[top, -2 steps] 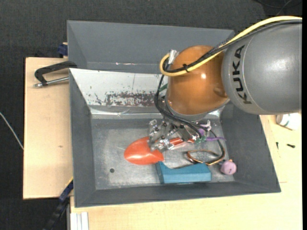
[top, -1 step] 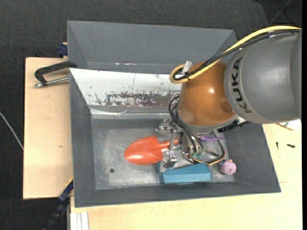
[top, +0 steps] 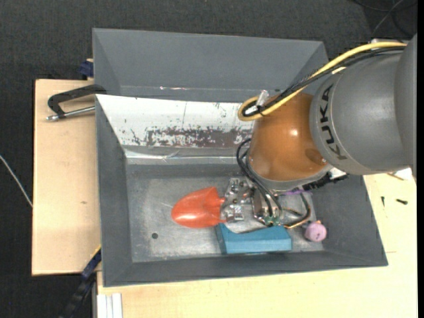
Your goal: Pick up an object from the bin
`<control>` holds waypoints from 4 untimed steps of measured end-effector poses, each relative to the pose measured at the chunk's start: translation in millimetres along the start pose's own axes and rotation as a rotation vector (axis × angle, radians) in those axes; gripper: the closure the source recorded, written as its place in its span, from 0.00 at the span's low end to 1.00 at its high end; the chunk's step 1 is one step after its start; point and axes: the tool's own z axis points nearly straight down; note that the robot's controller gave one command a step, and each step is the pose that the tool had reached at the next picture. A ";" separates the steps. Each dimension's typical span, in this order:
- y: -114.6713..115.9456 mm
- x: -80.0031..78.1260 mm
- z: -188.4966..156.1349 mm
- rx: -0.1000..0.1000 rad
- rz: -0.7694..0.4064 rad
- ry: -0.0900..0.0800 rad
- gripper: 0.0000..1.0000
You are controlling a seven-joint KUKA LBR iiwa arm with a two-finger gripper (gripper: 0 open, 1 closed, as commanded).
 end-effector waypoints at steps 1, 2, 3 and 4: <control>0.0 0.0 0.0 0.000 0.000 0.000 1.00; 1.4 1.5 -23.7 0.000 0.001 -0.002 1.00; 40.7 -39.1 -40.4 -0.001 0.062 -0.004 0.00; 40.5 -39.0 -40.2 -0.001 0.062 -0.004 0.00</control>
Offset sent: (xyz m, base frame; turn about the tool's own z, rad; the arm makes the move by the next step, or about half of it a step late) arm -0.0025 0.0012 0.0351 0.0030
